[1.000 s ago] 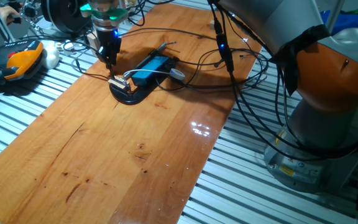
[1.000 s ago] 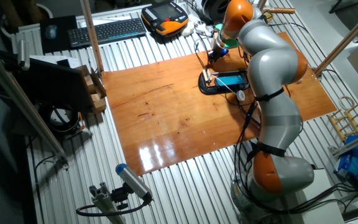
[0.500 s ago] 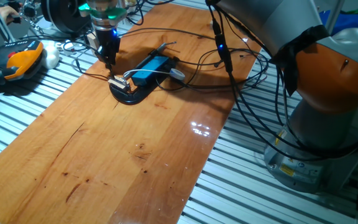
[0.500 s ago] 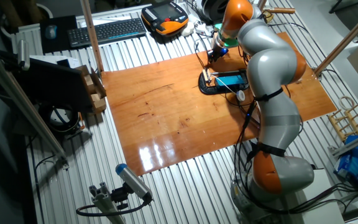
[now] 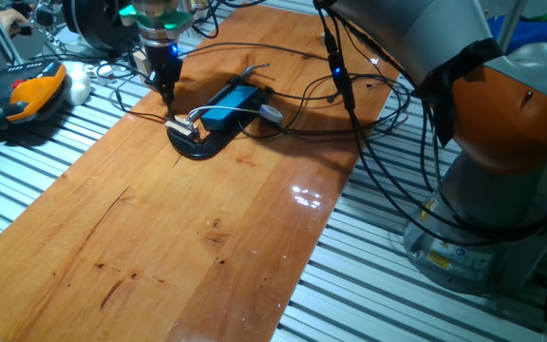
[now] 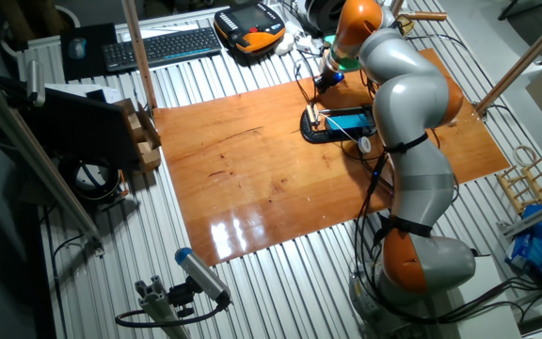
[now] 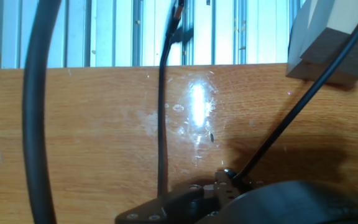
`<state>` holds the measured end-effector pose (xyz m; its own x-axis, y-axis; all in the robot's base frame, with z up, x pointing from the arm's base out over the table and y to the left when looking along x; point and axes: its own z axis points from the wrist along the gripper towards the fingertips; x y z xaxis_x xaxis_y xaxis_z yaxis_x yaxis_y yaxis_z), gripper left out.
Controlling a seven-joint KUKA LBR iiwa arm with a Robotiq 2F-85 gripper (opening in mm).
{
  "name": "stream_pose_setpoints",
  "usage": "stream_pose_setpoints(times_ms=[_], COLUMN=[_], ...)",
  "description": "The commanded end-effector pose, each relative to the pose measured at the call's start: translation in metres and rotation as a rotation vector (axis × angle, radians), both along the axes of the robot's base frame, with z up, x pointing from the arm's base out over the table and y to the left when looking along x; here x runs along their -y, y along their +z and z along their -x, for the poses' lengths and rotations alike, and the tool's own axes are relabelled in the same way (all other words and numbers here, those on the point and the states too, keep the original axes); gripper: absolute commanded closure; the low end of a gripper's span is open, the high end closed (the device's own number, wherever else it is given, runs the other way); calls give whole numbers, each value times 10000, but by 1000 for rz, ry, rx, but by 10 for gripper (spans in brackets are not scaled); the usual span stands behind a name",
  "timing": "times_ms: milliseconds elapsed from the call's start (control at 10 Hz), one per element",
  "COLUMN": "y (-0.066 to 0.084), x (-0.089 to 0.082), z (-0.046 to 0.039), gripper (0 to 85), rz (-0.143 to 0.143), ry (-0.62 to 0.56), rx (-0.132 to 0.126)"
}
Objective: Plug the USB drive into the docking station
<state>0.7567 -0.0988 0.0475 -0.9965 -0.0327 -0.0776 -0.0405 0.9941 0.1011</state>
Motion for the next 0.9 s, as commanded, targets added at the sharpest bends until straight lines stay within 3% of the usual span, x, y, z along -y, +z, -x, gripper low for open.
stream_pose_setpoints(times_ms=[0,100,200,500,800], y=[-5,-6,-6,30,154], x=[-1,-1,-1,2,12], z=[3,4,5,-2,-26], gripper=[680,850,850,850,850], rz=[-2,-1,-2,14,33], ry=[0,10,17,5,-5], rx=[0,-7,-12,13,20])
